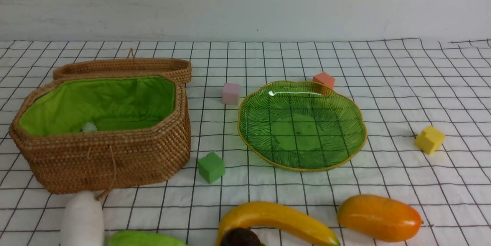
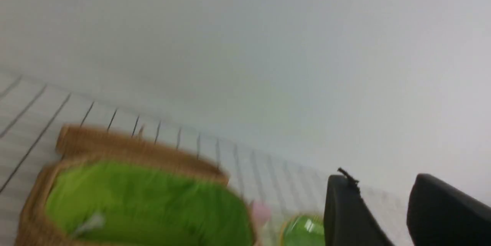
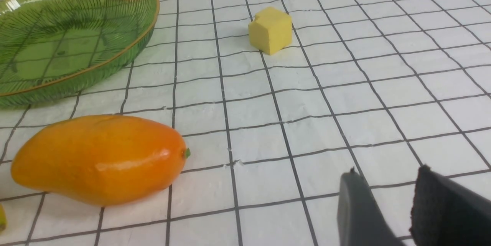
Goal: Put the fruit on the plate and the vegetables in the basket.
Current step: Take a daikon with your left arm and place it on the basket on the left.
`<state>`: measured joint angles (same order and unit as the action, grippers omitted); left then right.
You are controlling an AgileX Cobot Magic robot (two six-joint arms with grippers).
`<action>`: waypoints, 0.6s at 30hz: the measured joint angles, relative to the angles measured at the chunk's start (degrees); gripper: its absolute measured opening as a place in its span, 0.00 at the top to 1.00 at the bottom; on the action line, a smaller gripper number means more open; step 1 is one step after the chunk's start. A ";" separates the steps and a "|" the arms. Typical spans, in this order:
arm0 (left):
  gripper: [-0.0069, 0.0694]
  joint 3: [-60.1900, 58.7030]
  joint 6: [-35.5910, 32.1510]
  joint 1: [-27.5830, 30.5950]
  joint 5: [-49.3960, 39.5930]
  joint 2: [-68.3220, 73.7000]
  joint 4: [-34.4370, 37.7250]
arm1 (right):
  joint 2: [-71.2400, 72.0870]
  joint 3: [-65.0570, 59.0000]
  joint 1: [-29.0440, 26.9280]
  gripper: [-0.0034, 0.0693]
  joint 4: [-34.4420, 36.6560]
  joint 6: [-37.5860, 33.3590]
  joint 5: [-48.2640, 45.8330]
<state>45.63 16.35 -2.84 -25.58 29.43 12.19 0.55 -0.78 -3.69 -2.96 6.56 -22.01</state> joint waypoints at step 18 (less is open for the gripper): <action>0.15 -0.43 2.23 0.00 -23.33 42.02 -5.60 | 0.00 0.00 0.00 0.63 0.00 0.00 0.00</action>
<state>45.20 18.57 -2.84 -48.91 71.45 6.59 0.55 -0.78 -3.69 -2.96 6.56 -22.01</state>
